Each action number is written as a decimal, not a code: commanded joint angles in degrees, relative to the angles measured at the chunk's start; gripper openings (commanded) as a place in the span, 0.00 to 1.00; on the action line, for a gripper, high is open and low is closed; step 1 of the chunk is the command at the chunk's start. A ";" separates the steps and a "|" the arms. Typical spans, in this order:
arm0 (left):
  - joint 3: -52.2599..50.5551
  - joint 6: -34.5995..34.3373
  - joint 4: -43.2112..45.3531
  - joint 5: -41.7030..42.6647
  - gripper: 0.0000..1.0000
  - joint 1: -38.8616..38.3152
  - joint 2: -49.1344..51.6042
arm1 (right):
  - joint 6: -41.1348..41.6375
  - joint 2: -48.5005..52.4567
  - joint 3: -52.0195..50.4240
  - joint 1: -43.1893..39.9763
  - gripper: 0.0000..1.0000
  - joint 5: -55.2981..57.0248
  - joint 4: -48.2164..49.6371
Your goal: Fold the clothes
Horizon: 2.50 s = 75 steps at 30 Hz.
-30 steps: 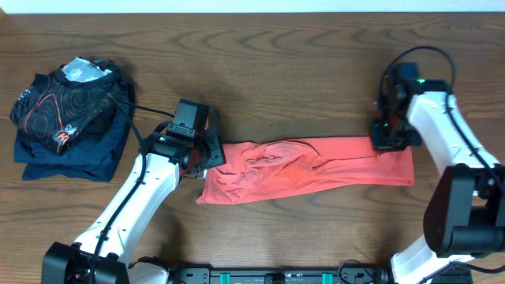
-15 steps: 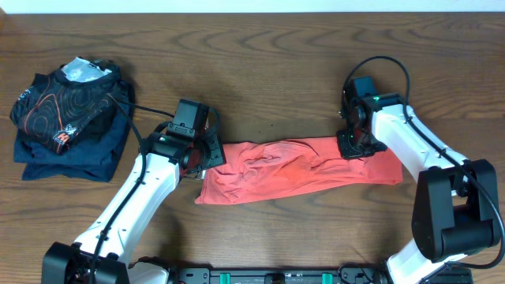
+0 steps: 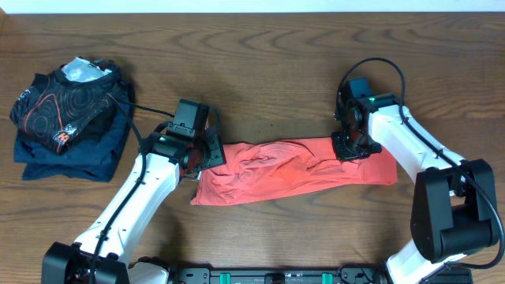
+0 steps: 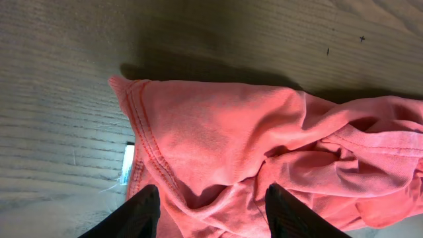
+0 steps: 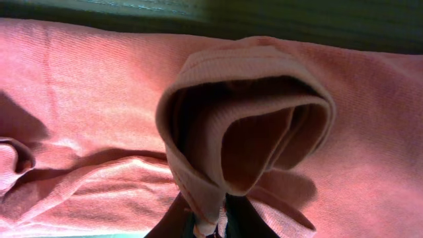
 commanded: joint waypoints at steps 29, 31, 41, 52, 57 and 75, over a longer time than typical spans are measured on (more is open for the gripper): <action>0.66 1.18 0.02 -0.68 0.54 0.28 -0.04 | 7.74 -10.27 2.75 -1.46 0.29 8.94 -7.74; 0.66 1.18 0.00 -0.68 0.54 0.31 -0.04 | 8.48 -10.47 2.75 -2.34 0.29 10.03 -8.04; 0.66 1.16 0.00 -0.68 0.54 0.28 -0.04 | 8.22 -9.18 -4.31 -0.26 0.25 2.86 -2.84; 0.66 1.18 -0.02 -0.66 0.54 0.31 -0.04 | -2.34 -9.18 -12.48 8.63 0.31 -18.27 9.27; 0.66 1.18 0.00 -0.66 0.54 0.31 -0.04 | -4.70 -9.18 -12.46 9.94 0.31 -27.06 13.97; 0.66 1.18 0.02 -0.68 0.54 0.31 -0.04 | 5.60 -24.65 -2.40 2.73 0.29 5.60 4.04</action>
